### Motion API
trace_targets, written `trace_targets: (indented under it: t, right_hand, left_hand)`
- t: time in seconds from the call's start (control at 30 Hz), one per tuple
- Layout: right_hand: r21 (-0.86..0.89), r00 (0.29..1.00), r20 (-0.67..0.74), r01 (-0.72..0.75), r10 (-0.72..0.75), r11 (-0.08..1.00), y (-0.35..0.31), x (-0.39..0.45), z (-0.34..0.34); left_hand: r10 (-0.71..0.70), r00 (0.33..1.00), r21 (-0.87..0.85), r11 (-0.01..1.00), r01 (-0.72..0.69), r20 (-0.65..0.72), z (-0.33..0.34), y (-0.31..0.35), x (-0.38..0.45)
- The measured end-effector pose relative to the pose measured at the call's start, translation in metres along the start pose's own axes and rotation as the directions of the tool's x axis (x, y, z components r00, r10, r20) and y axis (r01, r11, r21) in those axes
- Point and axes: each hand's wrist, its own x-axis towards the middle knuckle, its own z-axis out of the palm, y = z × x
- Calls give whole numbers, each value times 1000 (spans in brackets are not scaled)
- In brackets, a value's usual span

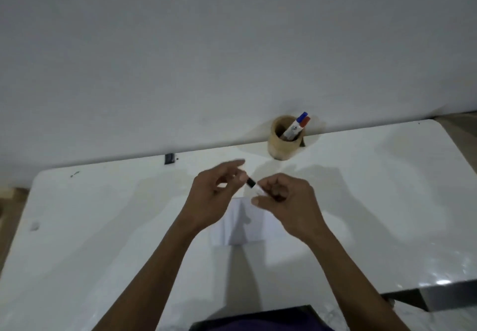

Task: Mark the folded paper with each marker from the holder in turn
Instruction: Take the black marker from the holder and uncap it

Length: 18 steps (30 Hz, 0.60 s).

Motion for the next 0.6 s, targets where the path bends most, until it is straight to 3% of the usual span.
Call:
trace_targets:
  t: [0.1,0.23,0.3,0.37,0.47,0.6]
  right_hand:
    - [-86,993,113,34,-24,996,-5,-21,23]
    - [-266,970,237,119,-55,957,-6,-43,39]
    - [-287,970,242,79,-7,955,-5,-51,40]
    - [-187,979,203,19,20,982,-7,-60,41]
    - [119,991,131,-49,33,992,-15,-74,50]
    - [534,987,2,-139,163,834,-20,-82,71]
  left_hand:
    - [-64,998,-24,998,64,-3,-19,-12,-38]
    - [-177,980,-219,964,154,-92,-37,-36,-79]
    - [-229,964,-317,932,177,-133,-43,-49,-97]
    - [-259,952,-385,905,180,-162,-47,-58,-112]
    - [-233,951,-367,919,146,-204,-47,-62,-129]
    - [-175,950,-232,966,115,-257,-46,-64,-142]
